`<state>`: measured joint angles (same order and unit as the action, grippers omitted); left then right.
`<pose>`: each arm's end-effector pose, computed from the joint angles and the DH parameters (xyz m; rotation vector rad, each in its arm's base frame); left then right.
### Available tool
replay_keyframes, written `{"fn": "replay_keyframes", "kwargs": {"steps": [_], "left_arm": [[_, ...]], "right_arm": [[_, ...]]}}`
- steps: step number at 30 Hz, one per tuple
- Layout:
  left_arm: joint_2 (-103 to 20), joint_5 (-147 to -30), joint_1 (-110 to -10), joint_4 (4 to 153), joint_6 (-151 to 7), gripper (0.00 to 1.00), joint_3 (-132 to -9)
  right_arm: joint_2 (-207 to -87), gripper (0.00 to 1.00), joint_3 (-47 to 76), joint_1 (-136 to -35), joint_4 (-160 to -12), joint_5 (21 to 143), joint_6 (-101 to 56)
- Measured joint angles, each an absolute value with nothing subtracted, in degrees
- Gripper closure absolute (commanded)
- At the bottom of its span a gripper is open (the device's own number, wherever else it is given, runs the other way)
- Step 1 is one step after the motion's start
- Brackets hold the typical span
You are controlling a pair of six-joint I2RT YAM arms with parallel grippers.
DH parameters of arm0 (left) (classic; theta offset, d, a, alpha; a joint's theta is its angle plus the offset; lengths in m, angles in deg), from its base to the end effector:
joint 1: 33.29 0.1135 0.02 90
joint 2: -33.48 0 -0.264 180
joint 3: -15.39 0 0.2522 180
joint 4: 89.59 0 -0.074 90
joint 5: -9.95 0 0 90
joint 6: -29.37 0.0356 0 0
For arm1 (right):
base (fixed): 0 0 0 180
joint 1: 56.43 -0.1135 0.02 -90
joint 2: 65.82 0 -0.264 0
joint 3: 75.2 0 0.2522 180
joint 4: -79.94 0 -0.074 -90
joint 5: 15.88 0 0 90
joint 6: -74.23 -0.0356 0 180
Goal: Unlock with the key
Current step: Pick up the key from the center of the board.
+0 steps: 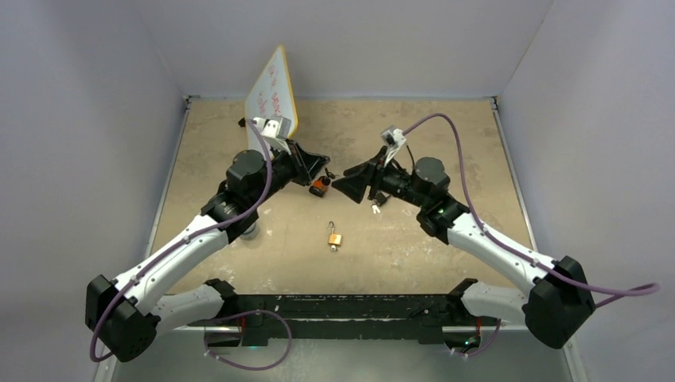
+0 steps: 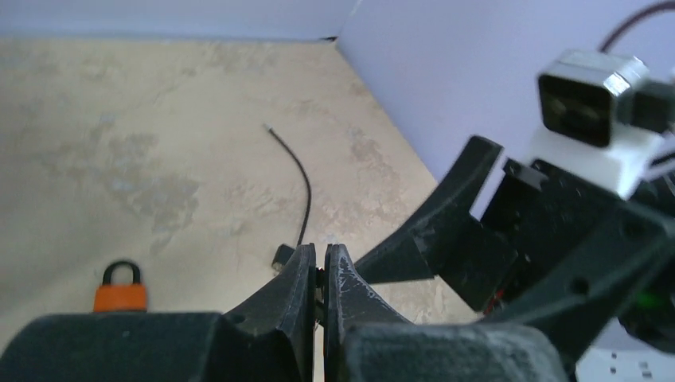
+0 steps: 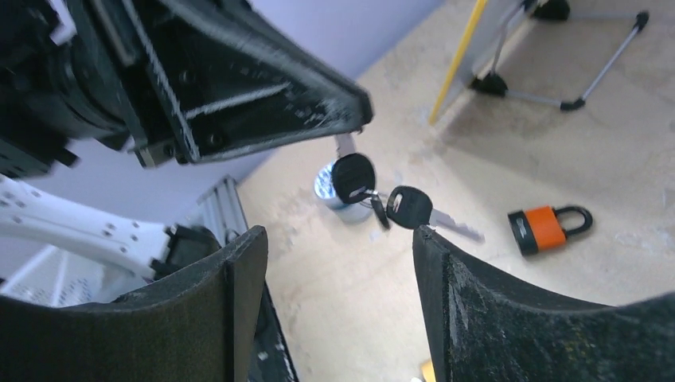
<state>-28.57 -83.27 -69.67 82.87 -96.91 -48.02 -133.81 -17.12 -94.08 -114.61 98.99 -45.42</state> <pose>0.2060 -0.1542 0.3409 0.0464 1.7793 -0.9864 0.2089 0.1801 0.3235 -0.4900 1.5590 1.2468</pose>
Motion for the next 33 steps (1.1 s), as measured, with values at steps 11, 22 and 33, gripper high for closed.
{"fn": "replay_keyframes", "kwargs": {"steps": [11,22,33], "left_arm": [[-26.2,-106.1,-69.7,90.5,-81.5,1.0,-50.7],[-29.4,-125.4,-69.0,97.4,-84.5,1.0,-57.7],[-32.7,-140.4,-68.9,109.0,-94.2,1.0,-59.2]], "right_arm": [[-130.0,0.42,-19.7,-91.7,-128.7,98.3,-61.6],[-127.7,0.7,-19.4,-91.1,-138.9,111.1,-66.8],[-126.7,0.68,-15.9,-90.9,-139.1,122.2,-69.2]]}}
